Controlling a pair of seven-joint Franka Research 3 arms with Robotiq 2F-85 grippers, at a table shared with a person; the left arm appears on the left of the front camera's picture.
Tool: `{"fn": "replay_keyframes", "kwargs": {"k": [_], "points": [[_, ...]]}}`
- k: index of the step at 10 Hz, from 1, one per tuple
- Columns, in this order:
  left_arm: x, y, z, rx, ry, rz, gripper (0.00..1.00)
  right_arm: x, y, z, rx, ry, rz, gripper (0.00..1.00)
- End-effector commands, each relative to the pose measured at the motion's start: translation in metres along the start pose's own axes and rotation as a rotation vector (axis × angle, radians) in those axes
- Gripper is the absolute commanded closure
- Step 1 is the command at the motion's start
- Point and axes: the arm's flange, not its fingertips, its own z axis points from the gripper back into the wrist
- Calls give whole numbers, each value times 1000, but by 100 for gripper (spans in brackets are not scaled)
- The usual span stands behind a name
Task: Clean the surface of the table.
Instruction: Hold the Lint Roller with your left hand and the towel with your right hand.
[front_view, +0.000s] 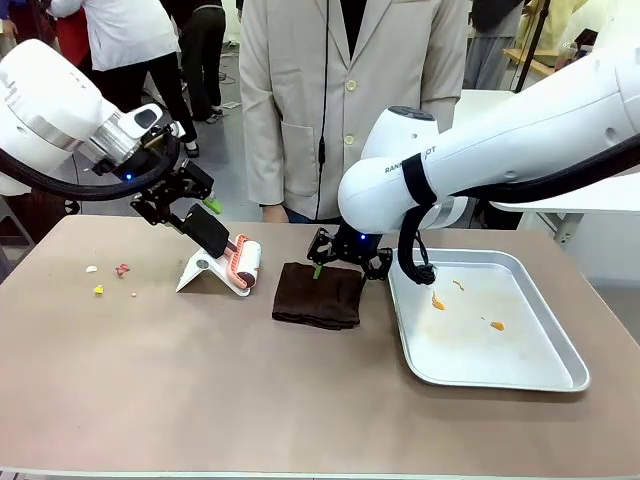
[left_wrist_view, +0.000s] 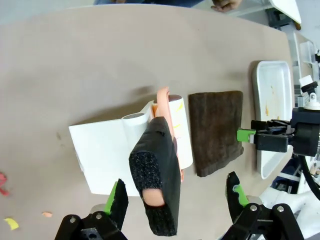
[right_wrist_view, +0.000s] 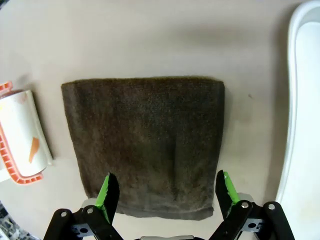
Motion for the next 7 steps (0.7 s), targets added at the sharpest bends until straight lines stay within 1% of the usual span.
{"fn": "replay_keyframes", "kwargs": {"k": [1, 2, 4, 6, 7], "points": [[5, 2, 1, -11, 18, 34, 0, 4, 12, -1, -53, -4, -30, 0], [5, 2, 1, -6, 23, 38, 0, 5, 11, -6, -74, 1, -41, 0], [3, 4, 2, 9, 32, 47, 0, 6, 11, -13, -114, -20, -45, 0], [3, 5, 1, 16, 40, 52, 0, 7, 10, -24, -144, 10, -9, 0], [3, 6, 1, 17, 42, 54, 0, 7, 10, -25, -141, 4, -7, 0]]}}
